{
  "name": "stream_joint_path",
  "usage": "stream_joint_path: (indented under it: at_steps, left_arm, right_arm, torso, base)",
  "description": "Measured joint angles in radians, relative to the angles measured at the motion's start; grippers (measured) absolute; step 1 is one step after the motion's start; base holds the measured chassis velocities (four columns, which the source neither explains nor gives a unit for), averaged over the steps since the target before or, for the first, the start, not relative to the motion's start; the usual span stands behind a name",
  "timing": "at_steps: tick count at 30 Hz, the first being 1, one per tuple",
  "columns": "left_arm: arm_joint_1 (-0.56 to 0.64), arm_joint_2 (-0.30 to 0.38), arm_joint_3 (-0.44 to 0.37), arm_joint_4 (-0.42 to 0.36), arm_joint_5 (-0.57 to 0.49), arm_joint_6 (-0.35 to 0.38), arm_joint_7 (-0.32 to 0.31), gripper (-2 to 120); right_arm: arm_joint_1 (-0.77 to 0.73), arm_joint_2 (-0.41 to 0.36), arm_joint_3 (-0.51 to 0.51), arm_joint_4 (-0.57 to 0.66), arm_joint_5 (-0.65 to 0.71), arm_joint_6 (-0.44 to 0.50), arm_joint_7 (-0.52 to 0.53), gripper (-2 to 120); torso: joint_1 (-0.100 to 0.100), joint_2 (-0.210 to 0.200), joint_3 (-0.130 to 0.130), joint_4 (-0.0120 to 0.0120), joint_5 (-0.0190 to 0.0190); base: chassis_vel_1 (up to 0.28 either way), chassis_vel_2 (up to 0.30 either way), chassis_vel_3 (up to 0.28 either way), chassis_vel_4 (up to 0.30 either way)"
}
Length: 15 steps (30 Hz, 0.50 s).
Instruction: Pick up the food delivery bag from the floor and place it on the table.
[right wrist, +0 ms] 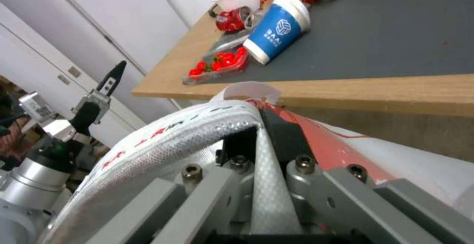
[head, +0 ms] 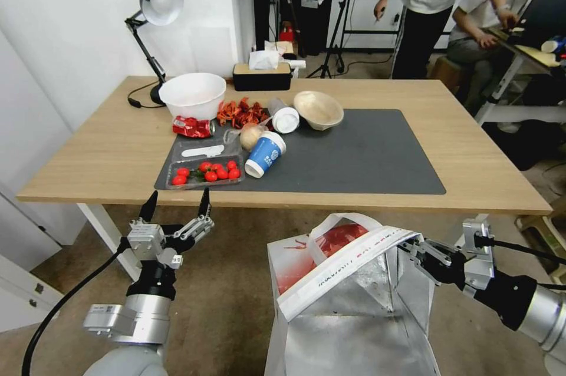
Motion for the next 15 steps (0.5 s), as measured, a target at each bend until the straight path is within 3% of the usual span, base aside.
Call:
stream_joint_path:
  at_steps: [15]
  left_arm:
    - [0.001,0.003,-0.002,0.005,-0.003,-0.013,0.012,100]
  right_arm:
    - [0.033,-0.011,-0.014,-0.003,0.011,-0.002,0.01,0]
  torso:
    - [0.0,-0.001,-0.001,0.0002,0.0001]
  base:
    - [0.0,0.0,0.0,0.0]
